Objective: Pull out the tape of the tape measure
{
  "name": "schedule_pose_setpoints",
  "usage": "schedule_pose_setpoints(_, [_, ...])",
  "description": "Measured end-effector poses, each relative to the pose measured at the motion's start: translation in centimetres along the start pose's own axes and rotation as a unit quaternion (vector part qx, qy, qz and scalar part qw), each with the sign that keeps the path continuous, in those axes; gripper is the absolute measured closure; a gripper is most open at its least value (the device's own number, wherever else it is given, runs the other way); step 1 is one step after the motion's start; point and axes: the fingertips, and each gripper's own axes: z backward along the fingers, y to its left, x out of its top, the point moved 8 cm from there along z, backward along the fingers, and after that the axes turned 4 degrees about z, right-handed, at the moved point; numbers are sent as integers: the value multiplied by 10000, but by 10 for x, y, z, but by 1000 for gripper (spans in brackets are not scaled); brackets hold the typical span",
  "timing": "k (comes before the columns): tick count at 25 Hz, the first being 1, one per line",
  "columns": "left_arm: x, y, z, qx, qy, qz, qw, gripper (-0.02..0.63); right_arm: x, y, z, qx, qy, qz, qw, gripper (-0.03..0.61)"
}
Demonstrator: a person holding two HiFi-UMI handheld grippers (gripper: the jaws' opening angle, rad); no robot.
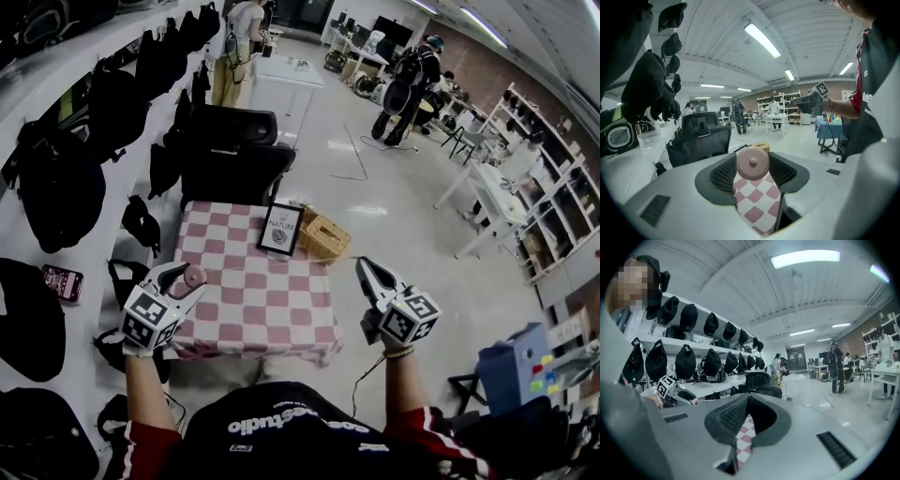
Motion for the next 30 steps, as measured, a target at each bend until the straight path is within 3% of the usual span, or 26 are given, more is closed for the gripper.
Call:
schedule_pose_setpoints(8, [-4, -9, -26, -4, 114, 34, 9999, 396, -23, 14, -18, 351, 270, 45, 9990, 569])
schedule_pose_setpoints(13, [-14, -14, -46, -120, 317, 90, 9994, 396, -42, 4, -26, 292, 474, -235, 9982, 569])
schedule_pose_setpoints(23, [-45, -1, -104, 38, 794, 351, 9962, 396, -102, -33, -53, 80, 860, -924, 9920, 568])
schedule_pose_setpoints(30, [-74, 6, -152, 120, 1251, 455, 9910, 396, -153, -56, -75, 153, 1163, -1136, 9866, 568])
